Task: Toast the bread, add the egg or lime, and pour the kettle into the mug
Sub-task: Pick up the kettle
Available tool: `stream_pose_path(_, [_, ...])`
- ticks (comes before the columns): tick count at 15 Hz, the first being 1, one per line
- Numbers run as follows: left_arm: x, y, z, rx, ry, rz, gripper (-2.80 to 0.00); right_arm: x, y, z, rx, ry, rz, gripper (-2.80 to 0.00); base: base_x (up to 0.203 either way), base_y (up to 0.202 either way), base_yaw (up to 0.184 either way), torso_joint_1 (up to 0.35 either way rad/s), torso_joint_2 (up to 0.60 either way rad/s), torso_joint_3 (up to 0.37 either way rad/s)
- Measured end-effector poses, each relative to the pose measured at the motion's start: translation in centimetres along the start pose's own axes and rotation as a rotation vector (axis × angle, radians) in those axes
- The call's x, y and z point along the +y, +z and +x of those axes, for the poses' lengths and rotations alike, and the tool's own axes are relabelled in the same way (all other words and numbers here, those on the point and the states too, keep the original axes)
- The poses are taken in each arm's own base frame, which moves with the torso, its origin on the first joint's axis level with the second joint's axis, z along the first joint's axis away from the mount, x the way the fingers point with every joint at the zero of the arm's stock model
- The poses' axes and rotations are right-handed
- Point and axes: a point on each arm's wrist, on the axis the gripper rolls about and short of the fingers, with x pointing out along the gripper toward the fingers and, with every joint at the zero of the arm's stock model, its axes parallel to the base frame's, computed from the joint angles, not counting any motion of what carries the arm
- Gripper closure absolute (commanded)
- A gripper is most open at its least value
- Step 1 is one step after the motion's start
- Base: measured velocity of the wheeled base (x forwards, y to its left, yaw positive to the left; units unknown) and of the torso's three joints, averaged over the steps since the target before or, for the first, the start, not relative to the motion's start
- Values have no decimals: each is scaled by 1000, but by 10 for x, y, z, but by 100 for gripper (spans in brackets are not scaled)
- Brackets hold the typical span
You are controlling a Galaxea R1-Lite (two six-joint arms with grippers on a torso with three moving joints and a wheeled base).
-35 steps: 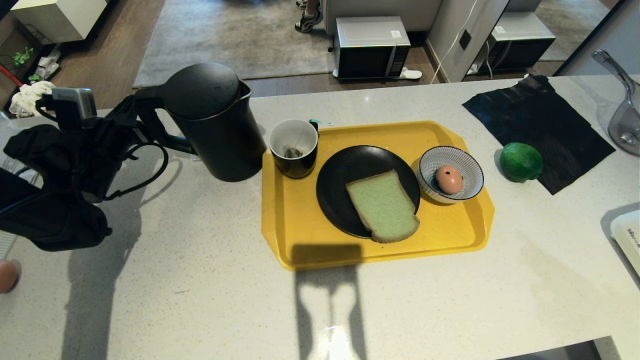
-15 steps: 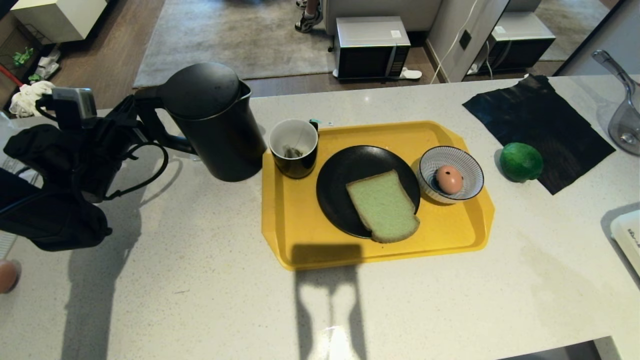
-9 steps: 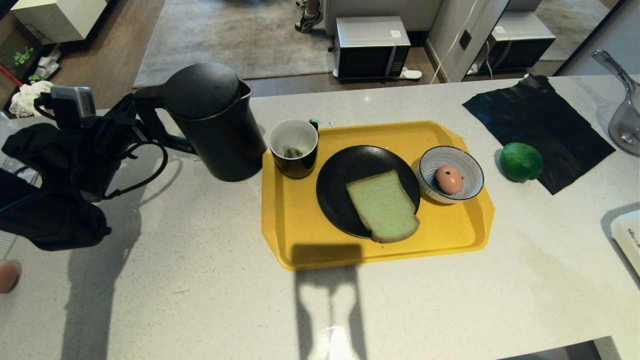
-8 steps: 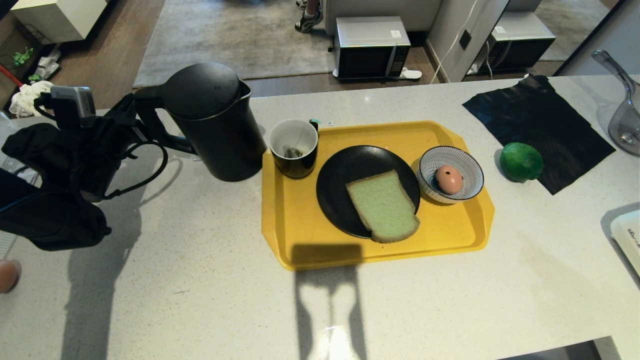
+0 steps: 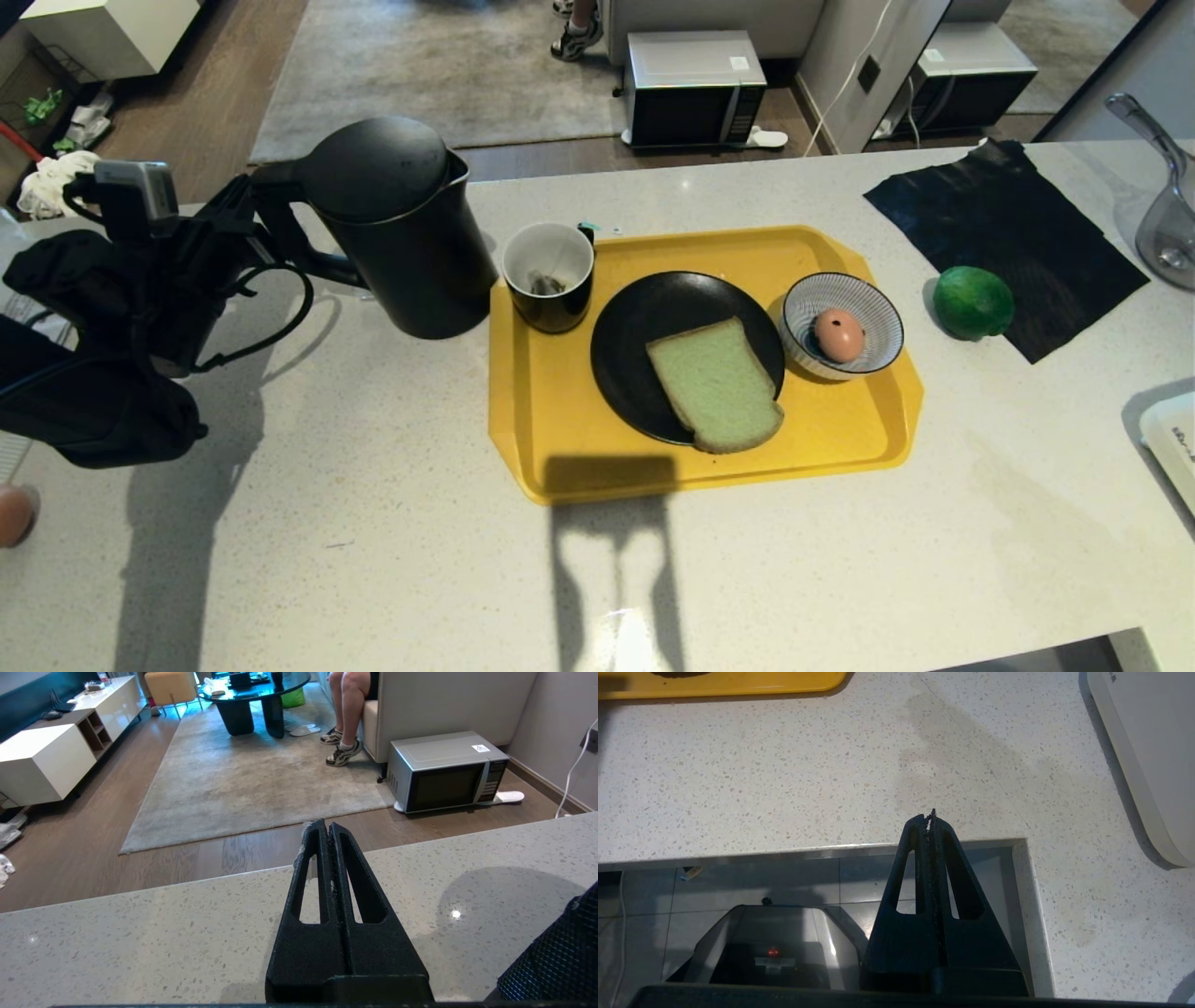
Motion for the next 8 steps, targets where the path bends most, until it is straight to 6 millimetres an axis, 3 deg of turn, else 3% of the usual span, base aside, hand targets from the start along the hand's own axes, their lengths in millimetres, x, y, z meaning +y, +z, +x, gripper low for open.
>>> stream_pose_path(8, [0, 1, 0, 0, -1, 1, 0, 0, 0, 0, 0, -1, 0, 0, 0, 0, 0, 0, 0, 0])
